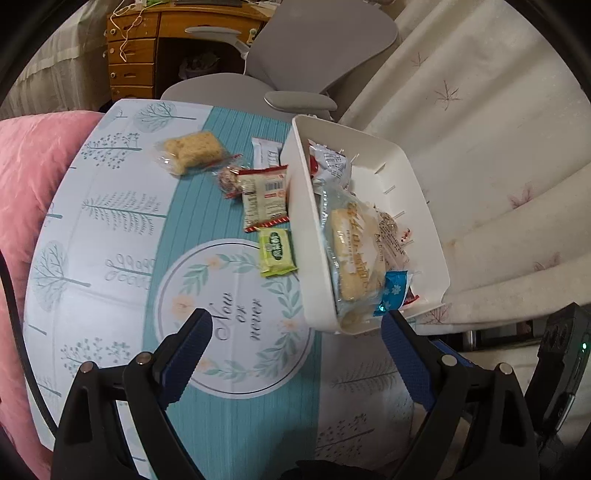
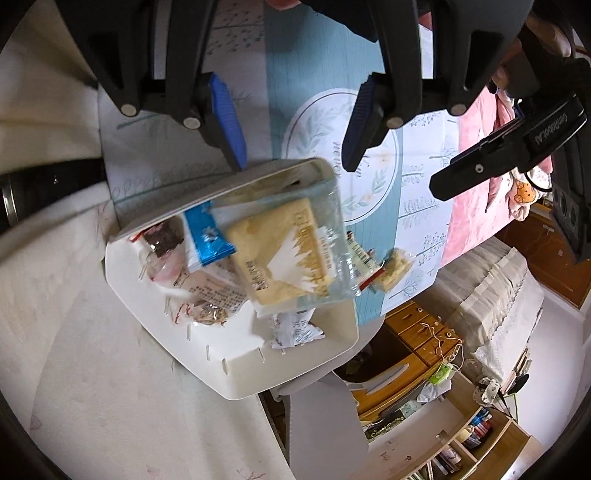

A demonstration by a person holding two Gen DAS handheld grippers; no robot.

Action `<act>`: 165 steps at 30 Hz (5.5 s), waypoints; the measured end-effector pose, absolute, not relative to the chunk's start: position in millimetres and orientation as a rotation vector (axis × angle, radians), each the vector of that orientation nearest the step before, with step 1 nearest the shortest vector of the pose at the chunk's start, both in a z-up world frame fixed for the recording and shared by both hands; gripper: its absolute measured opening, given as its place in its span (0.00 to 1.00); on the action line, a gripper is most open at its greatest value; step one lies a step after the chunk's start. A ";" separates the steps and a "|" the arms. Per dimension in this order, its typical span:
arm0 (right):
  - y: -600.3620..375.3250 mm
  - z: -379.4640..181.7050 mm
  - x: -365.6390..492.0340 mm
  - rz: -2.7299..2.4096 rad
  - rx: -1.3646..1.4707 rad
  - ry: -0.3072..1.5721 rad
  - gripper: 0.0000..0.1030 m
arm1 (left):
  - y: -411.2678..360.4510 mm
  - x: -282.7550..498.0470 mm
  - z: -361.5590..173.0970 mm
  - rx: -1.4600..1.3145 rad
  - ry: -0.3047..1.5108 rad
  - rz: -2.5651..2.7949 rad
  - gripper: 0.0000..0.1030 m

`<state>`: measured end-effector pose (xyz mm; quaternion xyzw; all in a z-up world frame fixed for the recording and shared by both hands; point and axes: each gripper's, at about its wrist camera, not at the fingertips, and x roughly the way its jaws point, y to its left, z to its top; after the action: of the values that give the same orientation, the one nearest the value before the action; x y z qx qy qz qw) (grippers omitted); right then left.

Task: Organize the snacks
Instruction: 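Withdraw both tools from the basket toward the remaining snacks on the cloth, then grasp the crumbly cake bag with the left tool while the right tool grasps the green packet, then carry the cake bag with the left tool while the right tool carries the green packet into the basket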

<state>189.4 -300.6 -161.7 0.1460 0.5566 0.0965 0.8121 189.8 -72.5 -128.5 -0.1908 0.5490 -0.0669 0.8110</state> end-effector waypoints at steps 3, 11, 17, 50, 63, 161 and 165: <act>-285.8 -158.6 183.9 0.178 0.319 1.191 0.52 | -54.8 182.8 -124.2 -0.383 1.166 -0.161 0.89; -236.8 -147.3 168.7 0.072 0.337 1.160 0.52 | 7.5 168.1 -111.9 -0.310 1.170 -0.220 0.89; -201.5 -148.7 155.9 -0.037 0.374 1.120 0.53 | 51.0 167.7 -104.1 -0.231 1.174 -0.263 0.89; -167.6 -235.1 219.3 -0.577 0.672 0.885 0.63 | 31.0 390.1 -185.6 0.029 1.295 -0.284 0.89; -140.6 -281.9 261.2 -0.608 0.546 0.928 0.67 | 37.4 428.3 -264.0 -0.027 1.284 -0.242 0.89; -309.3 -118.6 169.7 -0.110 0.075 0.733 0.02 | -111.5 154.7 -98.6 -0.290 1.009 -0.277 0.53; -336.6 -121.6 183.6 -0.094 0.059 0.741 0.02 | -137.7 168.4 -103.0 -0.301 1.006 -0.266 0.53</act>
<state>183.6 -336.6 -121.6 0.0289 0.3618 -0.0458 0.9307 168.4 -137.7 -103.0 -0.1434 0.4786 -0.1264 0.8569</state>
